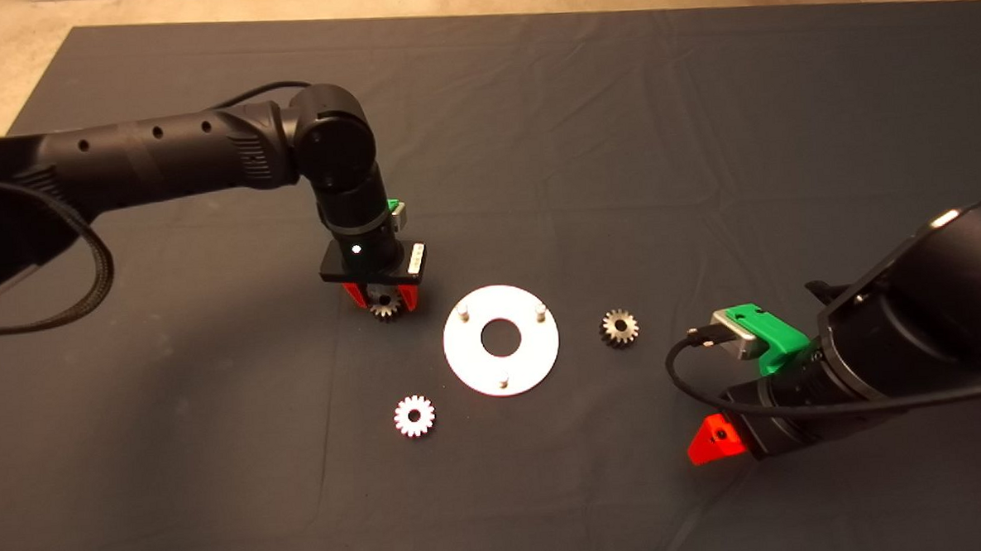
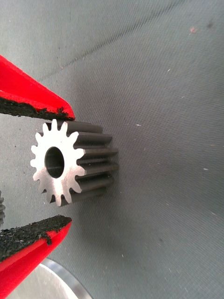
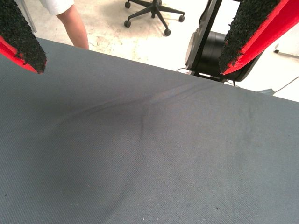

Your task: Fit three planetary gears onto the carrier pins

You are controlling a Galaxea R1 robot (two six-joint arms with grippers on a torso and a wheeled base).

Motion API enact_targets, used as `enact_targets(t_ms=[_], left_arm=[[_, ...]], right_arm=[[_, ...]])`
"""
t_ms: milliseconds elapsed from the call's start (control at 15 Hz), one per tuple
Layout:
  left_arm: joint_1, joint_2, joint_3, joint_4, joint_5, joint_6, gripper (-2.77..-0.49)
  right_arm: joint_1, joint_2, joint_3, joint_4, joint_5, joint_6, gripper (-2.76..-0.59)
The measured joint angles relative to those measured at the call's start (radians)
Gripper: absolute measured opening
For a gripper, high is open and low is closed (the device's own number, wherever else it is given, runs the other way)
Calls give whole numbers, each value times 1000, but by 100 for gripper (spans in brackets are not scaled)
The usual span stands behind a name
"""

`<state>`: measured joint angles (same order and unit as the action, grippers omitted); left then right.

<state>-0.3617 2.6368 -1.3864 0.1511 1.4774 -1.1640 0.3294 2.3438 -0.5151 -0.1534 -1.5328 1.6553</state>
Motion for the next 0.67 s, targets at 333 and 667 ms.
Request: enact_targets(t_ms=[333, 667], left_arm=[[5, 0, -1, 3, 4, 0, -203], [11, 0, -2, 3, 4, 0, -203]], right_arm=[[-5, 0, 0, 0, 0, 0, -60], [-5, 0, 0, 0, 0, 0, -60]])
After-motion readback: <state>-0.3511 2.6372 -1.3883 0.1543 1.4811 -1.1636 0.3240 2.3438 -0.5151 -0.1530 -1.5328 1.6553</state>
